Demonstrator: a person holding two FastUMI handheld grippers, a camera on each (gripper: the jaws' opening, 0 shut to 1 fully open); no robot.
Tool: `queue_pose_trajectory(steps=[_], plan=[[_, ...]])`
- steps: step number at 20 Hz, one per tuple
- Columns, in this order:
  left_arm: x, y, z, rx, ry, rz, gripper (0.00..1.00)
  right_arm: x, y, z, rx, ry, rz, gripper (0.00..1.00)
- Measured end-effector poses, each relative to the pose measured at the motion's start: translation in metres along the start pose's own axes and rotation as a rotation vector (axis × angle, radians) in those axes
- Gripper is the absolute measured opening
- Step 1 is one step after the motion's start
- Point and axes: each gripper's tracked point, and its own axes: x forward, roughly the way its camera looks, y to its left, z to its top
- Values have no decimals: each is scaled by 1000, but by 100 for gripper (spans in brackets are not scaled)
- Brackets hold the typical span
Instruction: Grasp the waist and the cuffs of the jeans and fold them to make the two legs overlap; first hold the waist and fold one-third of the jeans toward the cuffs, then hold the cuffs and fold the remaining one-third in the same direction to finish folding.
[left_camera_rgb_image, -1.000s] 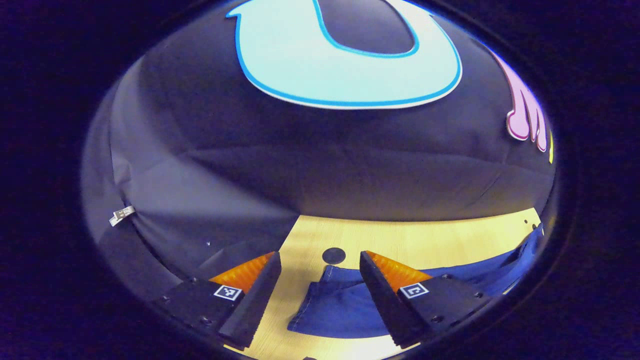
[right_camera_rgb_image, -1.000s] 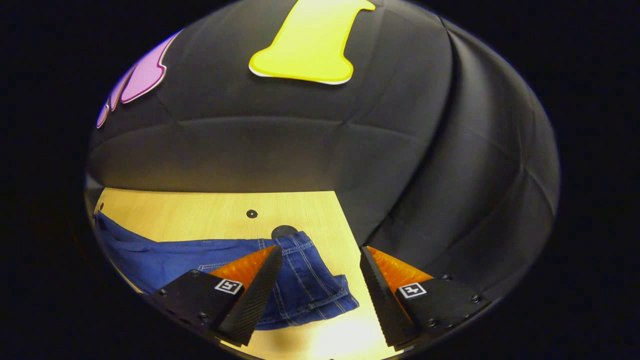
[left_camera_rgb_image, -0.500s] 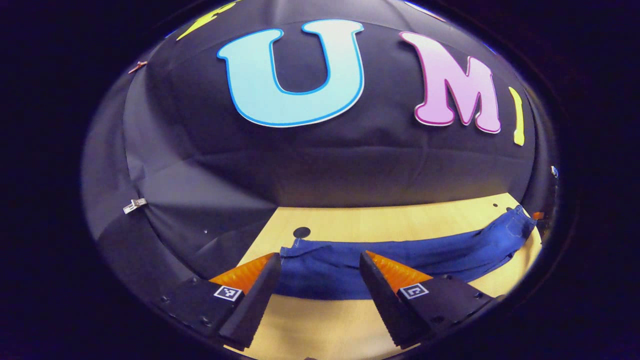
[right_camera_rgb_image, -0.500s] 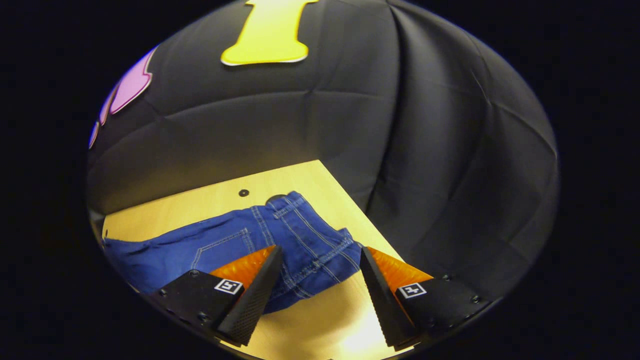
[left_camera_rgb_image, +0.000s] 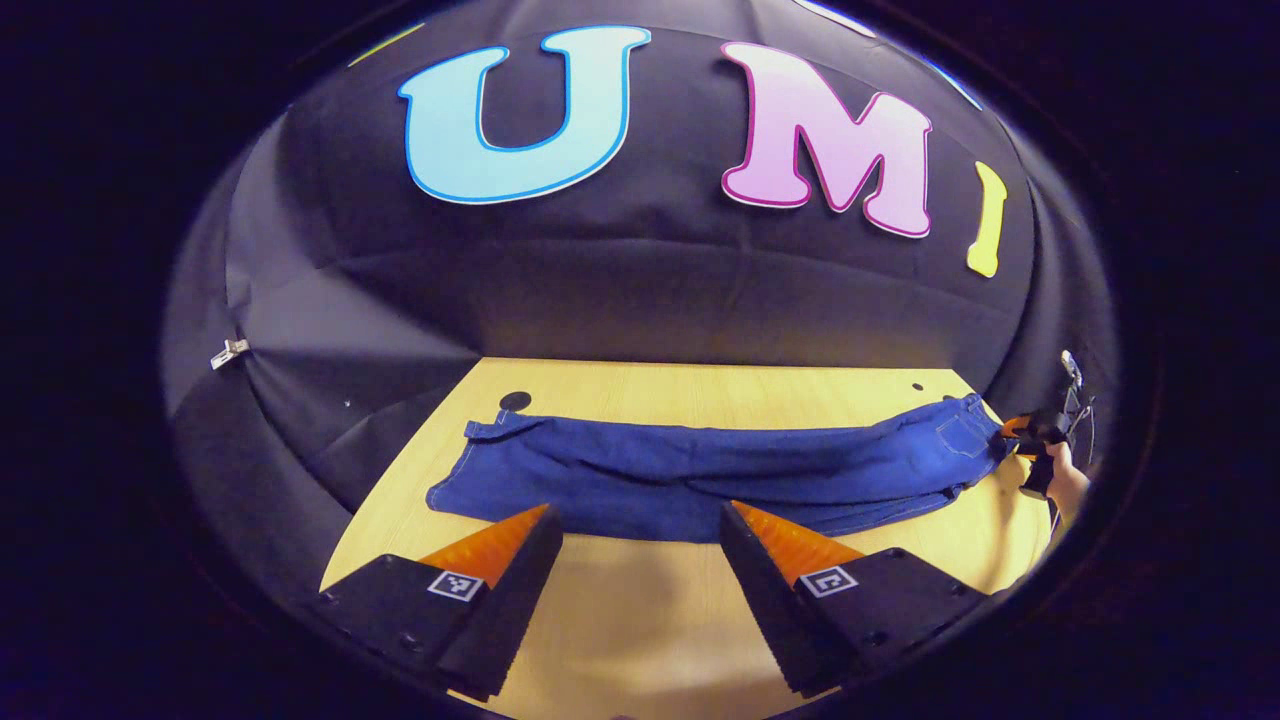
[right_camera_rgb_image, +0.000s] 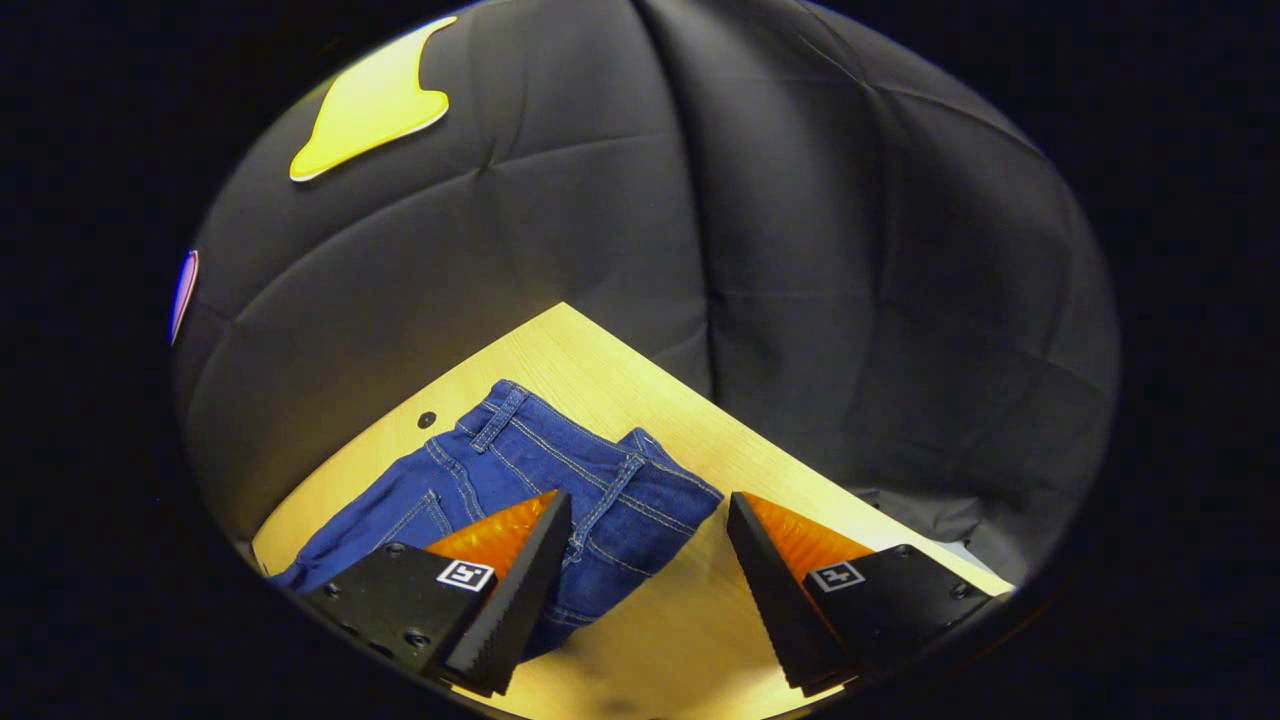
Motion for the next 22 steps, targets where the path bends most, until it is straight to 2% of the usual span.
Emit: queue_pose_trajectory(steps=[4,6,9,12,15,17,19,22], plan=[[1,-8,-2,-11,6,-14,99,1,2,3,-3,-42,18,98],[2,-14,-7,1,15,-26,99,-3,4,6,6,-43,23,94],[3,-23,-13,29,27,-45,99,8,16,-4,52,-25,53,51],[3,-30,-21,37,41,-61,99,8,19,-4,61,-49,73,32],[7,-32,-29,16,56,-72,99,2,22,1,-11,-83,82,11],[8,-29,-33,5,64,-72,99,-1,26,6,-27,-88,113,11],[11,-26,-34,-7,53,-73,99,-16,35,24,-38,-139,147,11],[14,-18,-42,-35,53,-63,99,-59,76,55,-122,-244,225,11]])
